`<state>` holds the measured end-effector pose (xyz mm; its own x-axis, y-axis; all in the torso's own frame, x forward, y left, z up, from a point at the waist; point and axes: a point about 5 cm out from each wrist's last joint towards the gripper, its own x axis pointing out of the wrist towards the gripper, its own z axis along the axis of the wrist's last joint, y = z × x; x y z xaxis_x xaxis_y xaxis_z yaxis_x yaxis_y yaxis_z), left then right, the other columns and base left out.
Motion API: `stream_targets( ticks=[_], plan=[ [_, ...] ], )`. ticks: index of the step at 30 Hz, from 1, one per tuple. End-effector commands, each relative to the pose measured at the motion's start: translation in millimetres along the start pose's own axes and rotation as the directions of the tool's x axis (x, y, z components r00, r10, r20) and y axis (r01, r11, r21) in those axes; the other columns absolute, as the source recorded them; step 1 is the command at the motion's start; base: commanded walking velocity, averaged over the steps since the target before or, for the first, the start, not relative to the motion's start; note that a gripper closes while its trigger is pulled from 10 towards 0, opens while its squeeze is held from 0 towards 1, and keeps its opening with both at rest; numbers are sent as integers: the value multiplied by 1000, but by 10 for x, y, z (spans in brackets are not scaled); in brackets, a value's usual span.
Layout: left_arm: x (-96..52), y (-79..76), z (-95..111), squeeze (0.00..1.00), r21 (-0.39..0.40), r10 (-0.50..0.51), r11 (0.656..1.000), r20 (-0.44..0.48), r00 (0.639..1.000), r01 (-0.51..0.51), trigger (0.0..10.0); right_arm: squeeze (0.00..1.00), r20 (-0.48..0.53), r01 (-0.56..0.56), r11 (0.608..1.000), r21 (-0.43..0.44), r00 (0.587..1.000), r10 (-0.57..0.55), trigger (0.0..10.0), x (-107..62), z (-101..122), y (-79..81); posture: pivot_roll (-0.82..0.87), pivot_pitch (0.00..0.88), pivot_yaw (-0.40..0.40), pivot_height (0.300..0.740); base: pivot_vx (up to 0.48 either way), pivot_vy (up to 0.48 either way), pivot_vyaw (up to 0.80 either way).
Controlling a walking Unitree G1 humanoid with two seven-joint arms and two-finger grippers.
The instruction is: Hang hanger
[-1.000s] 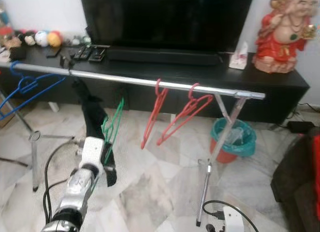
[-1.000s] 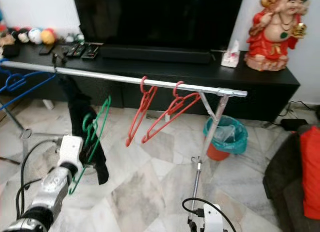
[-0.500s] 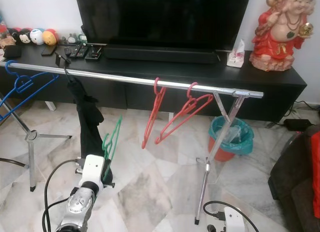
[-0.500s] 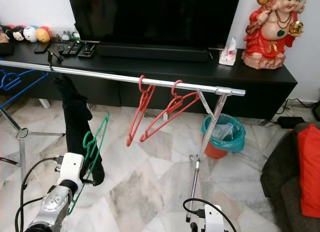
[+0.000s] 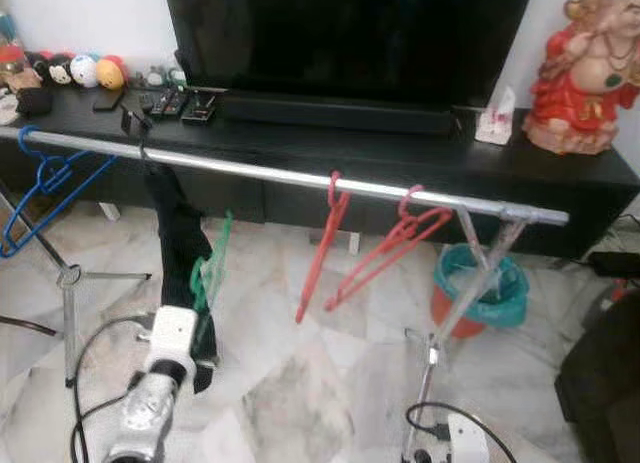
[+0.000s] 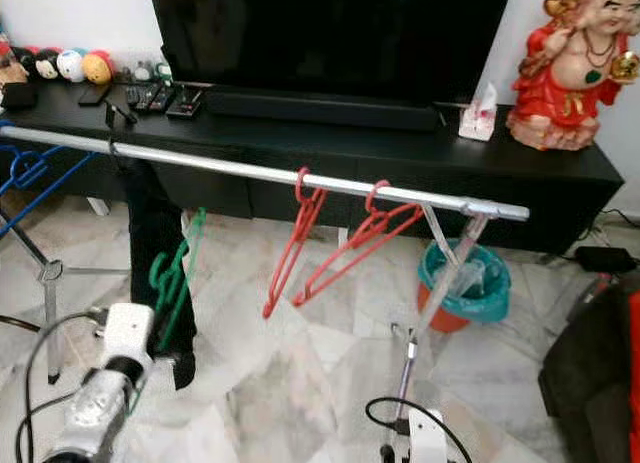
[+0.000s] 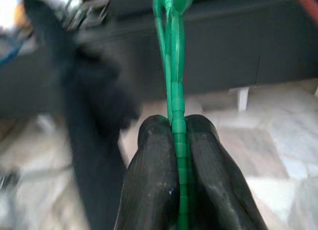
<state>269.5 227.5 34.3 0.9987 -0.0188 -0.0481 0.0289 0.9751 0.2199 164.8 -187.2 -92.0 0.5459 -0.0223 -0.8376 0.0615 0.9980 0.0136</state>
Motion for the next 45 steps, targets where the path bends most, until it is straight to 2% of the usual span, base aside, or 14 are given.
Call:
stream_targets(
  ticks=[1, 10, 18, 27, 33, 45],
  plan=[
    [65, -161, 149, 0, -11, -39, 999, 72, 997, 40, 10000, 0, -16, 20, 1000, -5, 1000, -20, 10000, -20, -54, -94, -151, 0, -23, 740, 480, 0, 0],
    [90, -246, 379, 0, -10, -49, 999, 128, 991, 50, 10000, 0, -18, 18, 1000, -11, 1000, -19, 10000, -21, -59, -95, -149, 0, -23, 740, 480, 0, 0],
    [-10, -272, 436, 0, -30, -60, 997, 131, 990, 65, 10000, 0, -18, 16, 1000, -8, 1000, -16, 10000, -21, -62, -91, -152, 0, -19, 740, 150, 0, 0],
    [-100, -266, 341, 0, -52, -75, 996, 57, 996, 78, 10000, 0, -15, 13, 1000, -11, 1000, -13, 10000, -19, -47, -91, -146, 0, -20, 740, 0, 0, 0],
    [-56, -322, 323, 0, -86, -153, 984, 9, 988, 153, 10000, 0, -14, 10, 1000, -11, 1000, -11, 10000, -17, -41, -85, -148, 0, -16, 740, 0, 0, 0],
    [37, -345, 253, 0, -101, -224, 971, -78, 971, 216, 10000, 0, -15, 5, 1000, 0, 1000, -5, 10000, -15, -46, -59, -153, 0, 0, 740, 0, 0, 0]
  ],
)
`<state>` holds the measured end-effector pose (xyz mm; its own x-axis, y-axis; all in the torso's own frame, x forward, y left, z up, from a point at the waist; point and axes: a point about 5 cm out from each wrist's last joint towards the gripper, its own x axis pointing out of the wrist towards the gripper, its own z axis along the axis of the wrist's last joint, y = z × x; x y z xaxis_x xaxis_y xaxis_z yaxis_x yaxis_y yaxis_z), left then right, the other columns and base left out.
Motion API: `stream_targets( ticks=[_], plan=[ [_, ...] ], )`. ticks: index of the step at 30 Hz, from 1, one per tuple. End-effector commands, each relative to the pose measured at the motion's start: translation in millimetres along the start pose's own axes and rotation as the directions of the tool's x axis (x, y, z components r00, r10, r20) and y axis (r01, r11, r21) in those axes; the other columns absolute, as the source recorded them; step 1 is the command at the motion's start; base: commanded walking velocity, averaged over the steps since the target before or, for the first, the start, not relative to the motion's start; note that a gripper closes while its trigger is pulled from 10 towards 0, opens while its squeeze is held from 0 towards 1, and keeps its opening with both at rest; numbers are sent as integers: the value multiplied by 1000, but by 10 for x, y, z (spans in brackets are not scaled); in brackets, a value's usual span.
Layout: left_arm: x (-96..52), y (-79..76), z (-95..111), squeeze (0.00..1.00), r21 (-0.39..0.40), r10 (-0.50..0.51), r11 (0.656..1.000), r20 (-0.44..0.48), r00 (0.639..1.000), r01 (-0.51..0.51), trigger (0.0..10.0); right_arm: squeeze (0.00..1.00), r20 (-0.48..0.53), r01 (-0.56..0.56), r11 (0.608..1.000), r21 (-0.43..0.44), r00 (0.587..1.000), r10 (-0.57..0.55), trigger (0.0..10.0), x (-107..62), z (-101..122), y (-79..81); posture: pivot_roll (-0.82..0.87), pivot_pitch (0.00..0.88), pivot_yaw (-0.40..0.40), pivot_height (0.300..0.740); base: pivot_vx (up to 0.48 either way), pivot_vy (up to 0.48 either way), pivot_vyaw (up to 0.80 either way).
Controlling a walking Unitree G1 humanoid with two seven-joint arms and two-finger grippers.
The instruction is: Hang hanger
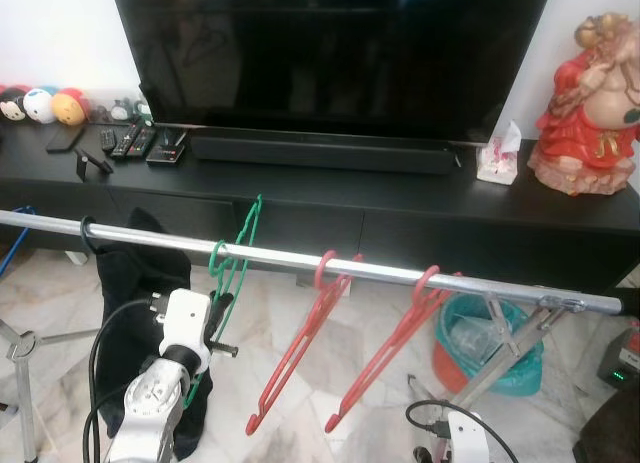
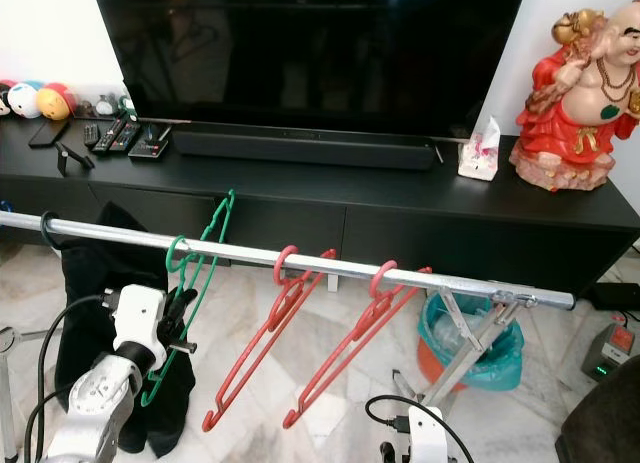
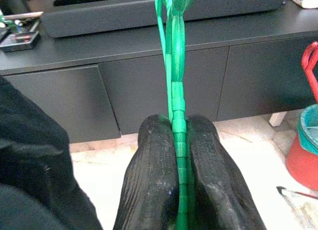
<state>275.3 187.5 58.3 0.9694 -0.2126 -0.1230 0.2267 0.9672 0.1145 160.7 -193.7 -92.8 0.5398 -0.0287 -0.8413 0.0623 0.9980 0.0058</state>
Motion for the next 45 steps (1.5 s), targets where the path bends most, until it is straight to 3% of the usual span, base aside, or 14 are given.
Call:
stream_targets(
  ticks=[1, 6, 10, 21, 25, 30, 37, 38, 39, 40, 41, 45],
  plan=[
    [-10, -8, -84, 0, -9, -21, 1000, -56, 998, 21, 10000, 0, -8, -2, 1000, 4, 1000, 2, 10000, 0, -13, 12, -154, 0, 1, 740, 0, 0, 0],
    [9, -2, -83, 0, -7, -25, 1000, -54, 998, 25, 10000, 0, -8, -5, 1000, 8, 1000, 5, 10000, 1, -14, 23, -154, 0, 3, 740, 0, 0, 0],
    [65, 30, 28, 0, -14, -13, 1000, 9, 1000, 13, 10000, 0, -7, -6, 1000, 11, 1000, 6, 10000, 2, -15, 30, -154, 0, 8, 740, 0, 0, 0],
    [178, 59, 63, 0, -16, -17, 1000, -2, 1000, 17, 10000, 0, -7, -7, 1000, 17, 1000, 8, 10000, 3, -15, 44, -154, 0, 16, 740, 0, 0, 0],
    [209, 61, 11, 0, -47, -15, 999, -44, 999, 13, 10000, 0, -7, -7, 1000, 21, 1000, 8, 10000, 3, -17, 47, -157, 0, 18, 740, 0, 0, 0],
    [111, 56, -155, 0, -36, -43, 999, -112, 993, 39, 10000, 0, -8, -7, 1000, 21, 1000, 7, 10000, 3, -19, 48, -159, 0, 18, 740, 0, 0, 0],
    [-5, 77, -213, 0, -49, -52, 998, -100, 994, 47, 10000, 0, -9, -6, 1000, 19, 1000, 6, 10000, 2, -20, 41, -152, 0, 15, 740, 0, 0, 0],
    [-24, 86, -217, 247, -53, -49, 998, -93, 994, 44, 10000, 0, -9, -7, 1000, 17, 1000, 7, 10000, 2, -18, 39, -150, 0, 13, 740, 0, 0, 0],
    [-43, 92, -210, 588, -57, -43, 998, -80, 996, 39, 10000, 0, -9, -6, 1000, 16, 1000, 7, 10000, 2, -17, 37, -150, 0, 13, 740, 0, 0, 0],
    [-43, 92, -210, 588, -57, -43, 998, -80, 996, 39, 10000, 0, -9, -6, 1000, 16, 1000, 7, 10000, 2, -17, 37, -150, 0, 13, 740, 0, 0, 0],
    [-51, 96, -203, 961, -58, -37, 998, -71, 997, 33, 10000, 0, -8, -6, 1000, 16, 1000, 7, 10000, 2, -17, 37, -150, 0, 13, 740, 0, 0, 0],
    [-65, 95, -164, 1000, -56, -33, 998, -45, 998, 30, 10000, 0, -7, -6, 1000, 15, 1000, 6, 10000, 2, -15, 35, -150, 0, 12, 740, 0, 0, 0]
  ],
)
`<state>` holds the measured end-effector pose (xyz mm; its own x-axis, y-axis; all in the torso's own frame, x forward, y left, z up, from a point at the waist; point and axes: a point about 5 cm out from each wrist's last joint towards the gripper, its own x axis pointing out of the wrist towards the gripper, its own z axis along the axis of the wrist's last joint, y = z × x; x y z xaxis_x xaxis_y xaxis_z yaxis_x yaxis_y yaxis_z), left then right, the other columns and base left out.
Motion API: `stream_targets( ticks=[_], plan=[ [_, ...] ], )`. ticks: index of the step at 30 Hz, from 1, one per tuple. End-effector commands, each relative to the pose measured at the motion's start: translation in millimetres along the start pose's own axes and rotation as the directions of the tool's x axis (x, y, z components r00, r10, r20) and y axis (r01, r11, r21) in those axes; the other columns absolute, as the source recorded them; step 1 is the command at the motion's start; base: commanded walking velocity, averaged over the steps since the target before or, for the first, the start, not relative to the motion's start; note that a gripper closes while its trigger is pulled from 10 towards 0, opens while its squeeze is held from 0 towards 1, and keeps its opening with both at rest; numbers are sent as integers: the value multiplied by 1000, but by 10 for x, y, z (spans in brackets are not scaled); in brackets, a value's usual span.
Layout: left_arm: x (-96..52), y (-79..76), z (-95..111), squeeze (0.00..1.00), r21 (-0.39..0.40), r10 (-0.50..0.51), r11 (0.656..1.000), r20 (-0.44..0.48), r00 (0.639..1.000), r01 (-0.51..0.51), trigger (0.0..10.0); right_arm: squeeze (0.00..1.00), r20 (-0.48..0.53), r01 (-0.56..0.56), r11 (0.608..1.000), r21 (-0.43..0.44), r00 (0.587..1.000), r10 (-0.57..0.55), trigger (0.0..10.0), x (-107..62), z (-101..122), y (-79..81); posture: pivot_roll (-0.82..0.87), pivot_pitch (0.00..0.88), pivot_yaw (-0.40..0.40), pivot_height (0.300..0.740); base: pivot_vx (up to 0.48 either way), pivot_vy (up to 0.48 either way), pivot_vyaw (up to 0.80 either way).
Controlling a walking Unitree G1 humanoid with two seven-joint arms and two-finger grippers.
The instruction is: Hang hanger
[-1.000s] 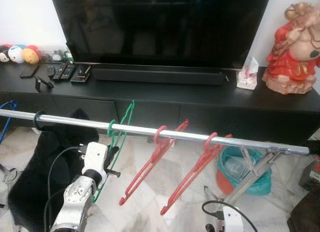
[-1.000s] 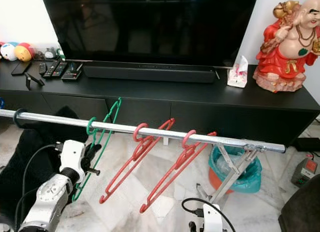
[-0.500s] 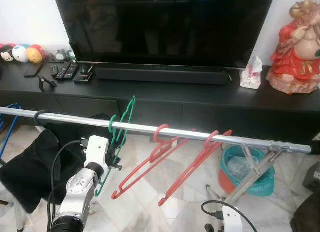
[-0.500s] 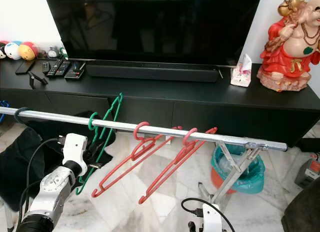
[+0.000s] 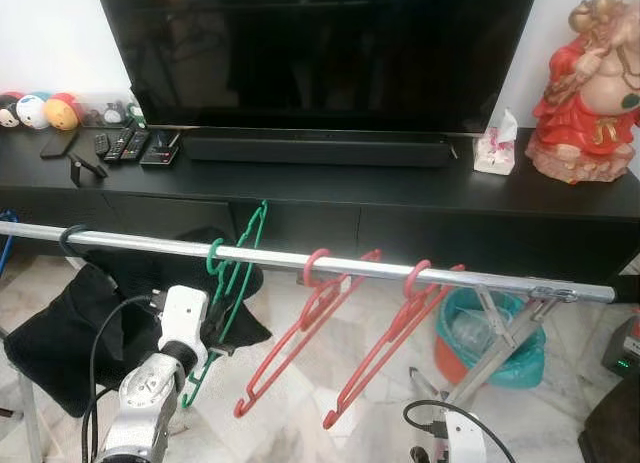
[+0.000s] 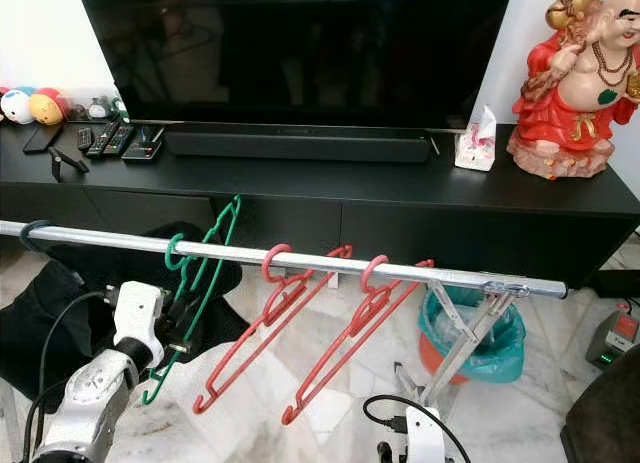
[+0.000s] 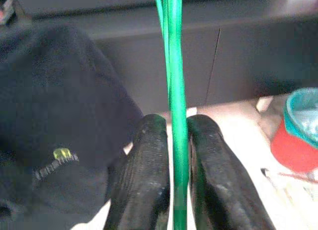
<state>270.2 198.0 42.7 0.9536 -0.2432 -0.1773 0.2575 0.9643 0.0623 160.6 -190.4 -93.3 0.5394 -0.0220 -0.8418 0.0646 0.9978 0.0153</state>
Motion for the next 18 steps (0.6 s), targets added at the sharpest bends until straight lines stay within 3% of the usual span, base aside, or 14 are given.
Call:
stream_targets(
  ticks=[1, 8, 18],
  plan=[
    [-13, 20, 21, 1000, -7, 6, 1000, 9, 1000, -6, 10000, 0, -6, 1, 1000, 8, 1000, -1, 10000, 0, -9, 2, -150, 0, 12, 740, 0, 0, 0],
    [-3, 21, 138, 1000, -4, 10, 1000, 48, 999, -10, 10000, 0, -5, 1, 1000, 8, 1000, -1, 10000, -1, -9, 0, -150, 0, 11, 740, 0, 0, 0],
    [-98, 29, 225, 1000, -8, 27, 1000, 93, 995, -26, 10000, 0, -3, 4, 1000, 8, 1000, -4, 10000, -2, -8, -9, -143, 0, 5, 740, 0, 0, 0]
  ],
)
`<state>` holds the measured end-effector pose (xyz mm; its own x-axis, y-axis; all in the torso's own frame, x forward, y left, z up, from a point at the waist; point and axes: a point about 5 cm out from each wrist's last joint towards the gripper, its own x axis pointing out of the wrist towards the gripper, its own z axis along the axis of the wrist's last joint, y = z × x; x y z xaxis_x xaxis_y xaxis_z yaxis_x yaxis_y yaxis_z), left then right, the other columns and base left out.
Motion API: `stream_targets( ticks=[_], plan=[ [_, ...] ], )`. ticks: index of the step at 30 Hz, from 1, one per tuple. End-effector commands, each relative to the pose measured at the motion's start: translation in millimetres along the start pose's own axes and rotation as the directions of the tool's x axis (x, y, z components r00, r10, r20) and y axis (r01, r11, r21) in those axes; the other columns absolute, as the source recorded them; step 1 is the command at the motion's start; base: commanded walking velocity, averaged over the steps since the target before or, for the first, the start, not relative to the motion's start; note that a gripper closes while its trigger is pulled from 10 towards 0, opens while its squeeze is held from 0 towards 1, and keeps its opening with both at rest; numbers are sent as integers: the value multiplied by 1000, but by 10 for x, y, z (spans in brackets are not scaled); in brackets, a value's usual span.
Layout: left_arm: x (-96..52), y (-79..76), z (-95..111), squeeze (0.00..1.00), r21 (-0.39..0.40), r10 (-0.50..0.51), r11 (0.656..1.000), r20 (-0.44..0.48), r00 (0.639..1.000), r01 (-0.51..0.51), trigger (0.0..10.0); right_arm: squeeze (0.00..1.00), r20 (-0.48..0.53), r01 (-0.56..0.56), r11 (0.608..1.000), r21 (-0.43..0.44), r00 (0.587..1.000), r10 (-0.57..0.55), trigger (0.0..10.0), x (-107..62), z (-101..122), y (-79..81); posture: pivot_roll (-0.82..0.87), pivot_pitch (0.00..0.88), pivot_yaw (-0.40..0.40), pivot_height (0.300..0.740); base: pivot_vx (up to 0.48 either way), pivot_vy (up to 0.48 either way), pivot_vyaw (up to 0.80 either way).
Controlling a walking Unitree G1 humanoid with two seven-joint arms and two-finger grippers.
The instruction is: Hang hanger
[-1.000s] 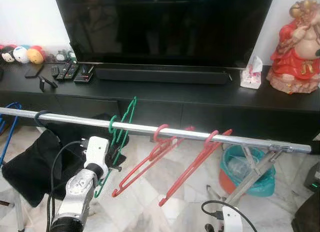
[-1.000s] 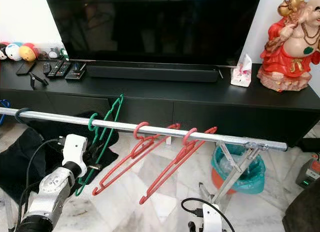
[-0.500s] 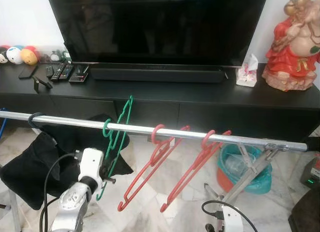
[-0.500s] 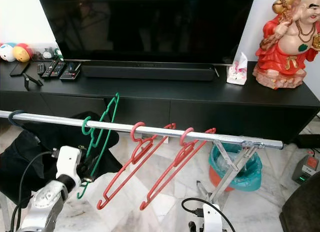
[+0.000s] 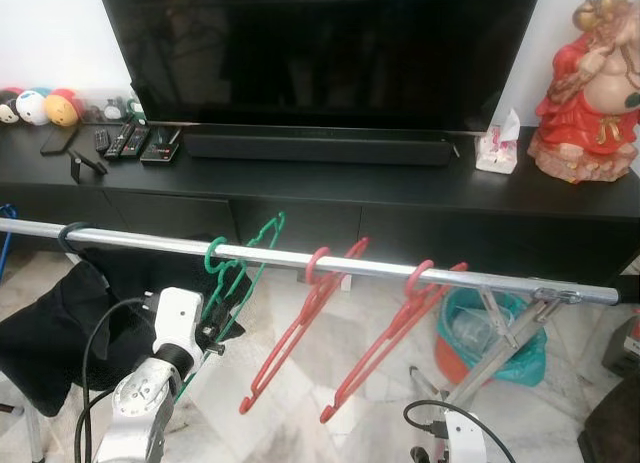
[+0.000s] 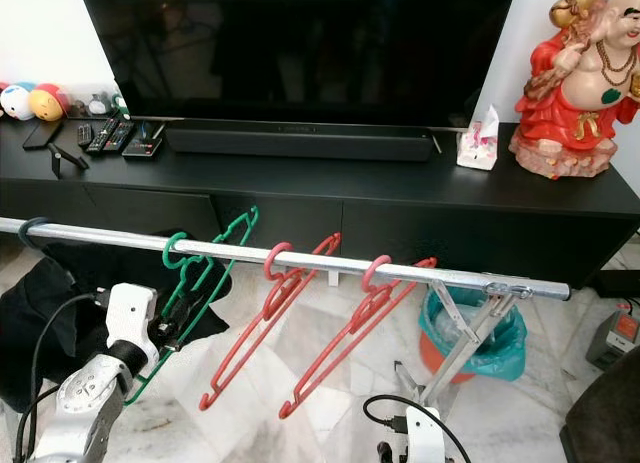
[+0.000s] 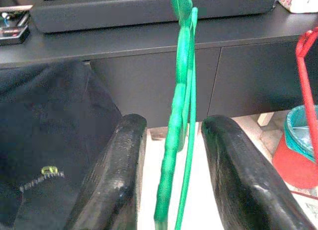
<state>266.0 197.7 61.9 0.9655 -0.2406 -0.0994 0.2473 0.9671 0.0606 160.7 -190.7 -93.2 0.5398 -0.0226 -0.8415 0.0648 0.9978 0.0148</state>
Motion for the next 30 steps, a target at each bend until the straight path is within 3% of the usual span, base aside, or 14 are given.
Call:
stream_targets(
  ticks=[1, 14, 15, 16, 17, 20, 23, 26, 30],
  plan=[
    [-41, 42, 71, 1000, -2, 20, 1000, 23, 1000, -20, 10000, 0, -4, 2, 1000, 7, 1000, -2, 10000, -2, -8, -8, -139, 0, 2, 740, 0, 0, 0],
    [-242, 55, 182, 1000, -11, 29, 1000, 50, 998, -29, 10000, 0, -3, 2, 1000, 0, 1000, -2, 10000, -2, 1, -24, -129, 0, -6, 740, 0, 0, 0],
    [-287, 49, 178, 490, -16, 19, 1000, 45, 999, -18, 10000, 0, -3, 2, 1000, -1, 1000, -2, 10000, -2, 1, -24, -131, 0, -4, 740, 0, 0, 0],
    [-316, 55, 179, 490, -15, 16, 1000, 42, 999, -15, 10000, 0, -3, 2, 1000, -1, 1000, -2, 10000, -2, 2, -24, -131, 0, -4, 740, 0, 0, 0],
    [-373, 76, 186, 0, -15, 10, 1000, 39, 999, -10, 10000, 0, -3, 2, 1000, -1, 1000, -2, 10000, -2, 2, -23, -133, 0, -2, 740, 0, 0, 0],
    [-466, 128, 219, 0, -14, 8, 1000, 39, 999, -7, 10000, 0, -3, 2, 1000, 0, 1000, -2, 10000, -2, 1, -24, -128, 0, -1, 740, 0, 0, 0],
    [-624, 276, 303, 0, -35, 43, 999, 50, 998, -42, 10000, 0, -4, 0, 1000, -4, 1000, 0, 10000, -2, 2, -26, -119, 0, -4, 740, 0, 0, 0],
    [-683, 328, 340, 0, -48, 56, 997, 39, 998, -54, 10000, 0, -4, -1, 1000, -4, 1000, 1, 10000, -2, 2, -27, -114, 0, -6, 740, 0, 0, 0],
    [-799, 370, 368, 0, -99, -11, 995, 0, 1000, 11, 10000, 0, -4, 8, 1000, 8, 1000, -8, 10000, -3, 0, -33, -102, 0, -9, 740, 0, 0, 0]
  ],
)
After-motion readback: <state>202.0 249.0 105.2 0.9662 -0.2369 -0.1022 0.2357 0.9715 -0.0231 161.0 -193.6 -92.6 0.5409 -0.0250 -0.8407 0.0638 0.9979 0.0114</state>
